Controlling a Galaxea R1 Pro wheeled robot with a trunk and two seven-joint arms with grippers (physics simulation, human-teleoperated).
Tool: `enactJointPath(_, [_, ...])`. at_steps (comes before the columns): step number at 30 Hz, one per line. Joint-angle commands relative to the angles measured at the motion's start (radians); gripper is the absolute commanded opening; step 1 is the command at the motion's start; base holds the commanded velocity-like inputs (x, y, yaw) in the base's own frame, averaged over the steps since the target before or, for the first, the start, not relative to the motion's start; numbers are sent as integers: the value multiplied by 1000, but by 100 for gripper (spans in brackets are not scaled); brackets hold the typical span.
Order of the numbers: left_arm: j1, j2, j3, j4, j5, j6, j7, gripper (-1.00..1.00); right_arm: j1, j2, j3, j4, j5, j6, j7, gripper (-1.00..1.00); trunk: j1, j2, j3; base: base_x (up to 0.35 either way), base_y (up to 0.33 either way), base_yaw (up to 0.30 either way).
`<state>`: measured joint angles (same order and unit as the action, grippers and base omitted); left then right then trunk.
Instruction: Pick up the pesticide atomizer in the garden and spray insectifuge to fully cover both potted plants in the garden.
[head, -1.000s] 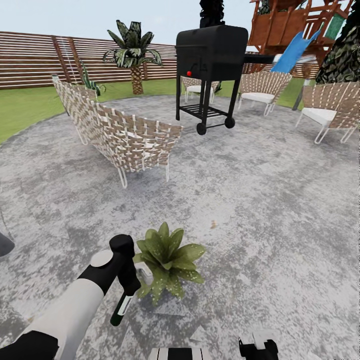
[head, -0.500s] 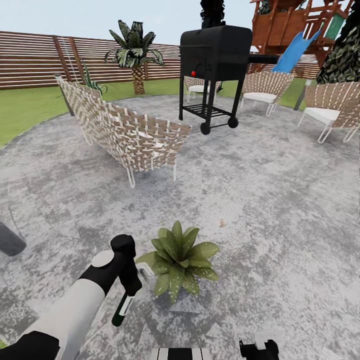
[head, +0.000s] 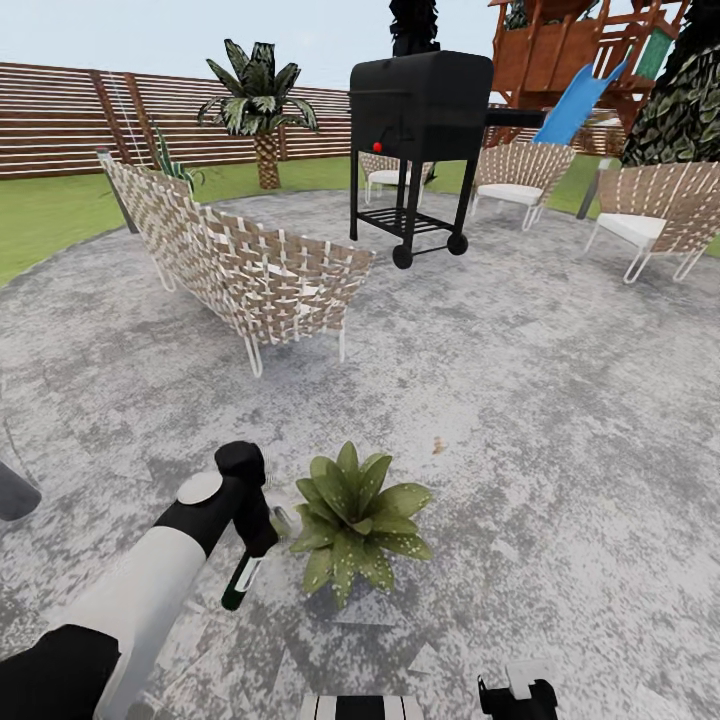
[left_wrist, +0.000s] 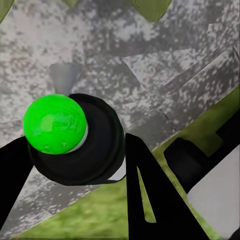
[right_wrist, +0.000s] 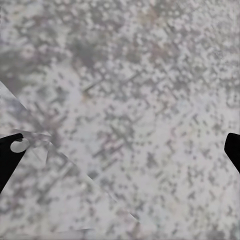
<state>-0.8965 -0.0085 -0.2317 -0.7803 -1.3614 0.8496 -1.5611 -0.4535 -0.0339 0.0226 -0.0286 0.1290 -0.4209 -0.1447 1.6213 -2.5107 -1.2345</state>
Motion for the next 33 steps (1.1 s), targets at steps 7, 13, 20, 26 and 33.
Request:
enactJointPath(7, [15,13,-4,1,-30,2,-10,-100,-1,-7,2,1,11,-1,-9,100,0,0,-1,0,0,0])
enactJointPath(13, [41,19,-5,32,-42,0,-10,-100,-1,-10,2,1,11,-1,-9,100,0,0,-1,0,0,0])
enactJointPath(20, [63,31,0,41,-43,0,-10,-100,-1,-11,2,1,11,-1,-9,100,0,0,-1,0,0,0])
enactJointPath(26, [65,44,8,38,-43,2,-10,-100,-1,-9,2,1,10,-1,-9,100,0,0,0,-175,22,-102])
enactJointPath(33, [63,45,9,34,-42,9,-10,-100,-1,-9,2,1,9,-1,-9,100,0,0,3,-113,267,-278])
